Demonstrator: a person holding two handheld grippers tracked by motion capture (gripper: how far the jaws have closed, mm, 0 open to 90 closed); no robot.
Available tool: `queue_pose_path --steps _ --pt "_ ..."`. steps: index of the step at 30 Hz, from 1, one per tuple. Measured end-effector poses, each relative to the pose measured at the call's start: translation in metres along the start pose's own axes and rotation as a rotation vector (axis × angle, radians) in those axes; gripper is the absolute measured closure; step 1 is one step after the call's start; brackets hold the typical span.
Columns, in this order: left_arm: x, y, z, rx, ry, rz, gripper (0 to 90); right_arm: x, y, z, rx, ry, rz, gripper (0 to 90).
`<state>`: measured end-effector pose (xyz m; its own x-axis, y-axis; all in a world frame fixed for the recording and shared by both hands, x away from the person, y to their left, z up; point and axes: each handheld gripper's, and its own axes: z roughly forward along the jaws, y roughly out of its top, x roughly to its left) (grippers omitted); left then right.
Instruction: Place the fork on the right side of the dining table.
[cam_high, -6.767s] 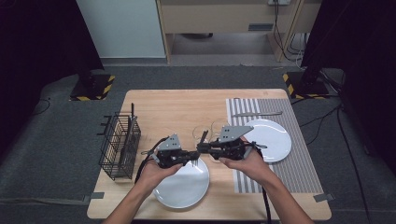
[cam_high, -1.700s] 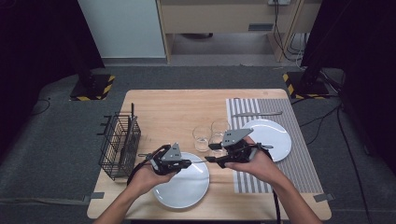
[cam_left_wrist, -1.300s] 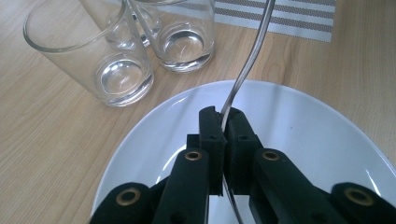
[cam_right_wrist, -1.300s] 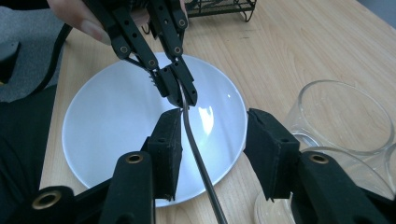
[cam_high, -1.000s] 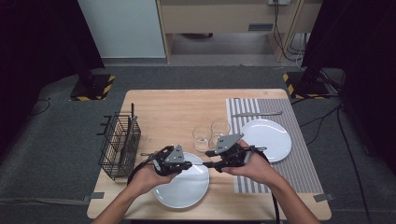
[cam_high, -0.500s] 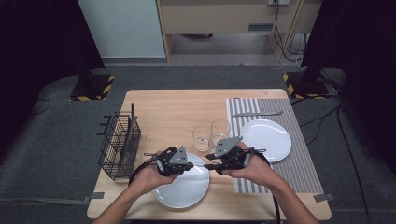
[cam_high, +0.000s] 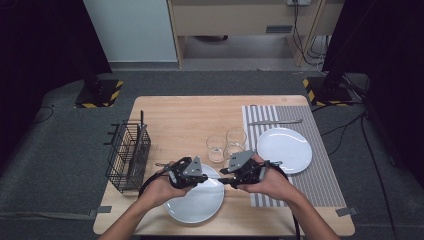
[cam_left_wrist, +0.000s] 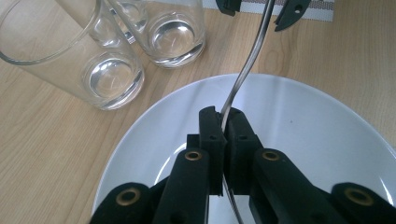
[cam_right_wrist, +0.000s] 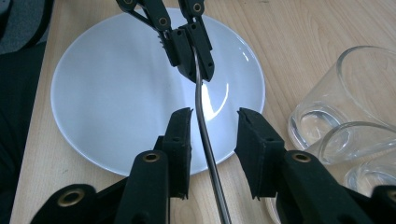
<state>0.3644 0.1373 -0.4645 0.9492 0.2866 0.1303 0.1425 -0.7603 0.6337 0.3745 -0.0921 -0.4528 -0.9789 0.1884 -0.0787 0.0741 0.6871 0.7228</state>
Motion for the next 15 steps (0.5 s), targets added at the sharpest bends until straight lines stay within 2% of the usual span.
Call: queue_pose_path --steps 6,15 --pt "0.0006 0.0016 0.0003 0.001 -0.003 0.003 86.9 0.001 -0.0004 0.0007 0.002 -0.004 -0.027 69.9" --pt "0.0031 0.0026 0.0006 0.009 -0.005 0.006 86.9 0.0015 -0.0024 0.0028 0.021 0.004 -0.034 70.3"
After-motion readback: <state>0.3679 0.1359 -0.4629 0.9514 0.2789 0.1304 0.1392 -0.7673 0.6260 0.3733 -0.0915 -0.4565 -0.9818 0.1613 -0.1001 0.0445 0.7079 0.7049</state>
